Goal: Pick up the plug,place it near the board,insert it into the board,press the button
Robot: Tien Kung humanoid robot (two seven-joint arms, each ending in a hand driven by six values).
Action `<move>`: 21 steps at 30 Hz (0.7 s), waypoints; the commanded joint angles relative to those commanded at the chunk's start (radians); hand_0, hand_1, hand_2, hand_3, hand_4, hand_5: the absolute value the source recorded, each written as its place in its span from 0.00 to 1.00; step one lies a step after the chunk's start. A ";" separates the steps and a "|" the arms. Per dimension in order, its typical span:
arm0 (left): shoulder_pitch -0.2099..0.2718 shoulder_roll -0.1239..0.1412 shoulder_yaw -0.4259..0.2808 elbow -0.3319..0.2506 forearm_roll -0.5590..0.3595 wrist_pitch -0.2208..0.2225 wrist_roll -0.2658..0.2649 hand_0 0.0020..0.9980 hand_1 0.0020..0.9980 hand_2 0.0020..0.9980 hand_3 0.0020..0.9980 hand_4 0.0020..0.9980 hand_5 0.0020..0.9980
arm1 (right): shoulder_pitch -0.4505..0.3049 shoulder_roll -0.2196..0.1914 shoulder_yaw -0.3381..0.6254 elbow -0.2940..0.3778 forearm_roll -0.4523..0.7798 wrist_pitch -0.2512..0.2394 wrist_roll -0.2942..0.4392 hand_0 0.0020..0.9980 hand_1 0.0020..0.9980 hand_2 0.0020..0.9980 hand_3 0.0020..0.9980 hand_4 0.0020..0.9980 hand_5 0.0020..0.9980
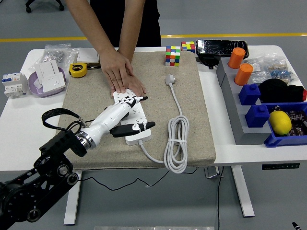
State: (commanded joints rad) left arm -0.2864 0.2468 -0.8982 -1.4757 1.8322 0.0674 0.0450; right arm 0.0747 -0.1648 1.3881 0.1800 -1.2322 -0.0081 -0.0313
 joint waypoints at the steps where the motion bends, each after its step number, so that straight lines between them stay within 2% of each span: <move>1: 0.002 0.002 0.004 -0.023 -0.029 0.003 0.010 1.00 0.98 0.94 0.94 1.00 1.00 | -0.001 0.000 0.000 0.000 -0.002 0.000 -0.001 0.85 0.79 0.77 0.81 1.00 1.00; 4: 0.005 0.006 0.011 -0.069 -0.077 0.013 0.051 1.00 0.98 0.94 0.94 1.00 1.00 | -0.003 0.000 -0.001 0.000 -0.002 0.000 -0.003 0.85 0.79 0.77 0.81 1.00 1.00; 6: 0.007 0.011 0.019 -0.105 -0.084 0.019 0.111 1.00 0.98 0.94 0.94 1.00 1.00 | -0.004 0.000 -0.002 0.000 -0.001 0.000 -0.003 0.85 0.79 0.77 0.81 1.00 1.00; 7: 0.006 0.013 0.021 -0.114 -0.075 0.016 0.136 0.58 0.58 0.54 0.91 0.87 0.63 | -0.004 0.000 -0.002 0.000 -0.001 0.000 -0.003 0.85 0.79 0.77 0.81 1.00 1.00; 12: 0.002 0.019 0.025 -0.136 -0.017 -0.002 0.265 0.58 0.58 0.54 0.91 0.87 0.63 | -0.003 -0.001 -0.006 0.000 0.001 0.000 -0.002 0.85 0.79 0.77 0.81 1.00 1.00; 13: 0.001 0.020 0.024 -0.139 -0.007 -0.005 0.283 0.23 0.10 0.17 0.91 0.57 0.16 | -0.003 -0.001 -0.007 0.000 0.002 0.000 -0.002 0.85 0.79 0.77 0.81 1.00 1.00; 18: -0.003 0.021 0.019 -0.160 0.042 -0.015 0.339 0.23 0.10 0.17 0.91 0.57 0.16 | -0.002 -0.002 -0.008 0.000 0.002 0.000 -0.003 0.85 0.79 0.77 0.81 1.00 1.00; 19: -0.004 0.022 0.018 -0.165 0.042 -0.016 0.343 0.17 0.07 0.15 0.90 0.48 0.09 | -0.003 -0.002 -0.007 0.000 0.001 0.000 -0.003 0.85 0.79 0.77 0.81 1.00 1.00; 21: -0.005 0.023 0.016 -0.177 0.045 -0.020 0.352 0.17 0.07 0.15 0.90 0.48 0.09 | -0.003 -0.003 -0.008 0.000 0.002 0.000 -0.003 0.85 0.79 0.77 0.81 1.00 1.00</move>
State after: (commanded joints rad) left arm -0.2917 0.2694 -0.8817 -1.6524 1.8770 0.0471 0.3967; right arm 0.0721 -0.1676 1.3802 0.1800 -1.2305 -0.0085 -0.0346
